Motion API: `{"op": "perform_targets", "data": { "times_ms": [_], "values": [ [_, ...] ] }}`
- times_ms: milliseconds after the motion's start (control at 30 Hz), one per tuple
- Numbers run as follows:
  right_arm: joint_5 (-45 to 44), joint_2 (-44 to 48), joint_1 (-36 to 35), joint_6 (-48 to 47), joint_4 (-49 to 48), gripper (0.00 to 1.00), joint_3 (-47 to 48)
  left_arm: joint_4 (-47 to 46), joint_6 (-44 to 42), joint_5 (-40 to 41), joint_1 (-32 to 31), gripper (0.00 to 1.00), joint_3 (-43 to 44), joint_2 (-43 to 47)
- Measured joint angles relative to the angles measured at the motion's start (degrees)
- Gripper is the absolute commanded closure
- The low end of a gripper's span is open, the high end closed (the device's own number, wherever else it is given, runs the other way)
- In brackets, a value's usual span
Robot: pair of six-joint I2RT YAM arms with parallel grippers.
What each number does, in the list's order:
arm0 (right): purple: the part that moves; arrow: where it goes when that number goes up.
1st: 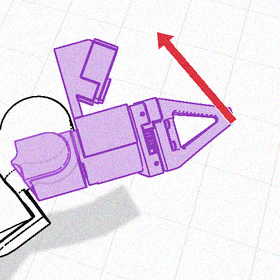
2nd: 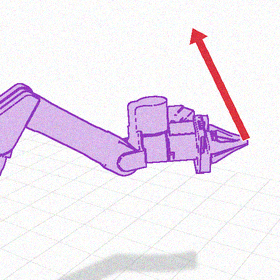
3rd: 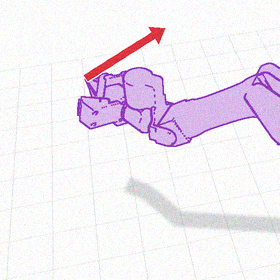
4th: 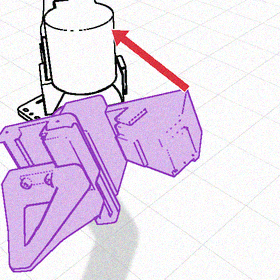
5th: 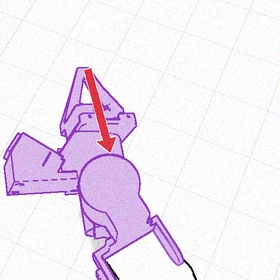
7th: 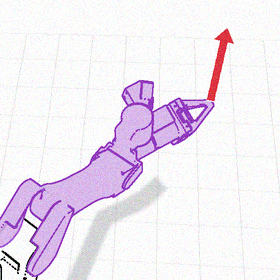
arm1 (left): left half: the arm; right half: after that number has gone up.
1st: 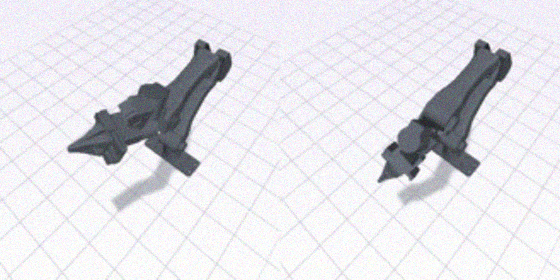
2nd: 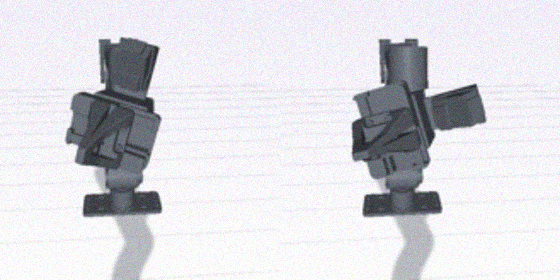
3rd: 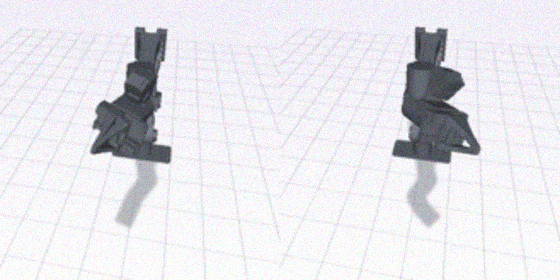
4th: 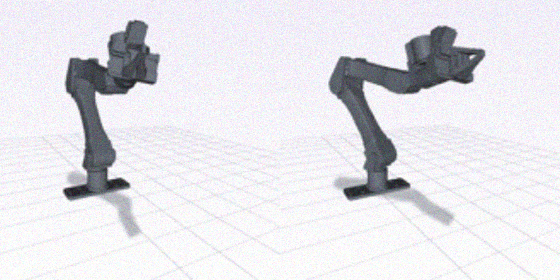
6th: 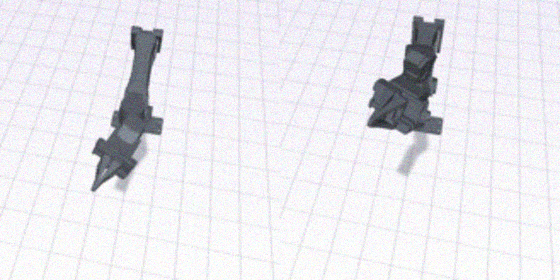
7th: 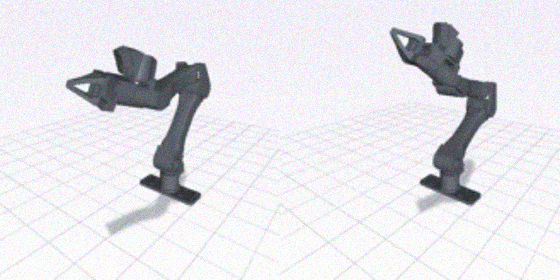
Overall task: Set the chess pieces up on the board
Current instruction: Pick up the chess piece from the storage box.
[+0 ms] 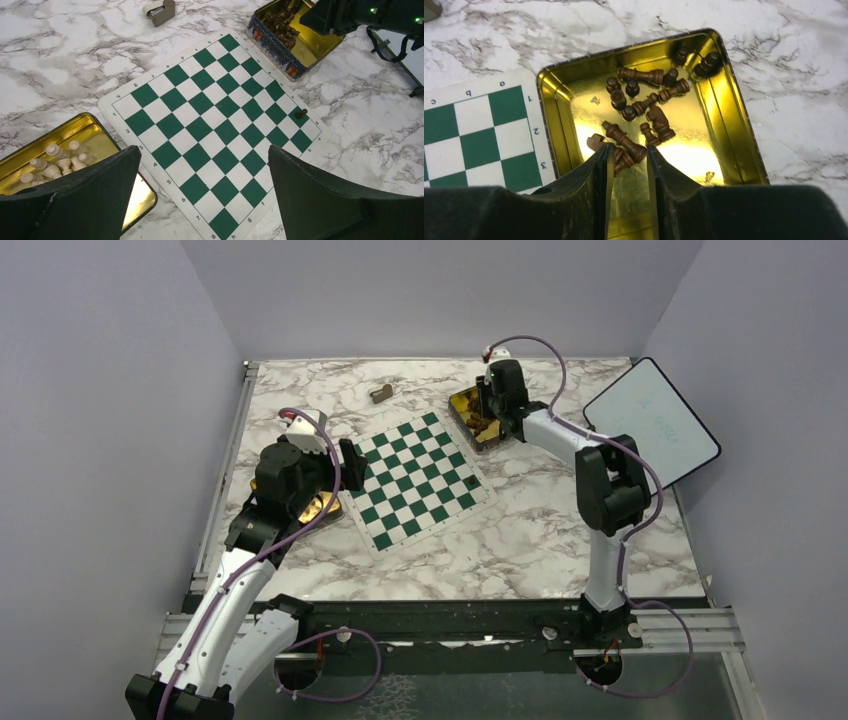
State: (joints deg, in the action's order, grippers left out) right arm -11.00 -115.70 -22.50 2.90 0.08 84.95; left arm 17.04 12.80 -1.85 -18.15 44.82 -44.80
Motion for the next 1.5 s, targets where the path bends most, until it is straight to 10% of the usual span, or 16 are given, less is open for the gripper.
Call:
{"op": "perform_targets", "data": {
  "times_ms": [1500],
  "values": [
    [7.5, -19.9, 1.2, -6.9, 5.6, 0.73, 21.8, 0.0, -0.2, 0.0, -0.3, 0.01, 0.0, -0.2]
  ]
}}
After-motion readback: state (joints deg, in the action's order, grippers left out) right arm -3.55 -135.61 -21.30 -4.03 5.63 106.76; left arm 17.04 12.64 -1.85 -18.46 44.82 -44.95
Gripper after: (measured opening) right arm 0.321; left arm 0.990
